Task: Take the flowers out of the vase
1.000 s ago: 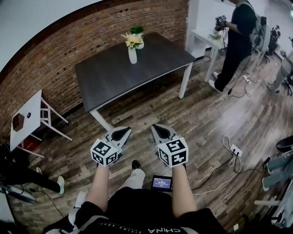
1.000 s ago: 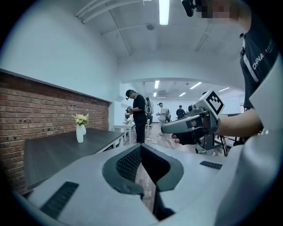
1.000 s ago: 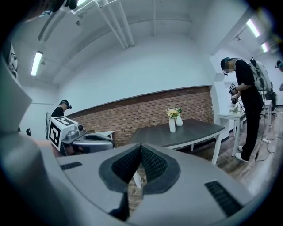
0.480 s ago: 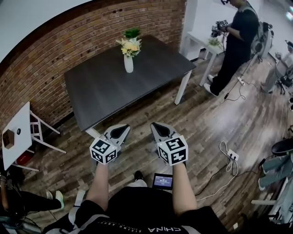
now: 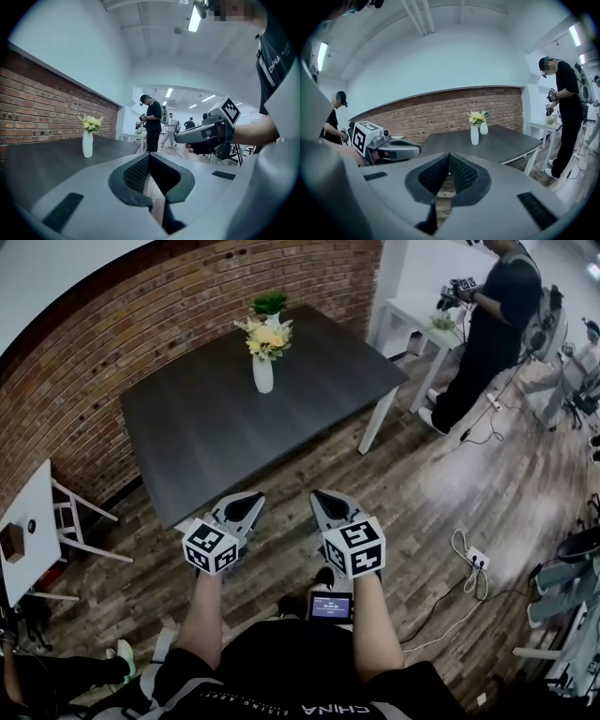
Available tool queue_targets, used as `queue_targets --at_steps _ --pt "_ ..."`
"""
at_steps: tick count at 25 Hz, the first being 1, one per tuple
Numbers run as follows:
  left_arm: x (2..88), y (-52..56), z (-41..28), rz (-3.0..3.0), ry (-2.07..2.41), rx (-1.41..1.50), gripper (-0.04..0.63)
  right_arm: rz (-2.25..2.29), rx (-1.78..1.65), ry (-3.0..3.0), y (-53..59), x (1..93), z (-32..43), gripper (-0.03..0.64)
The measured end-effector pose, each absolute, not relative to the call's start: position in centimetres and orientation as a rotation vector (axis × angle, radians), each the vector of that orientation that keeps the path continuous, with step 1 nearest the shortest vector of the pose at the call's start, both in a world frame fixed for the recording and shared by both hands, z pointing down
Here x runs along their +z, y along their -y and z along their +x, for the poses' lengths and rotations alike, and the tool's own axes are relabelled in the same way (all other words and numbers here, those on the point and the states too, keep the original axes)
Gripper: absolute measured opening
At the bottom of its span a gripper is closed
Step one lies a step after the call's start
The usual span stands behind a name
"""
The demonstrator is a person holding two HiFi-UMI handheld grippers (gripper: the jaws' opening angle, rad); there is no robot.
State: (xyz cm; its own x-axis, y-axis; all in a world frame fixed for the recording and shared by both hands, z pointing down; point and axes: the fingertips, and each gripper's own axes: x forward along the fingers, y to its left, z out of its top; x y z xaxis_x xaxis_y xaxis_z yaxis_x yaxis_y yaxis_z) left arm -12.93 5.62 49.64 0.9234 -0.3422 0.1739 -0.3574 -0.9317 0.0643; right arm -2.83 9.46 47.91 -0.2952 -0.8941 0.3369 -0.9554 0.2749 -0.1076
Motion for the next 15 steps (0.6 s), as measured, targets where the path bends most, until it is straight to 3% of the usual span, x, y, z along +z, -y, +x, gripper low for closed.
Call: queue_targets --at_steps 15 --pt "47.7 11.1 -7.2 2.967 0.775 0.250 0.005 1.588 0.407 2.450 7.4 47.3 4.5 0.008"
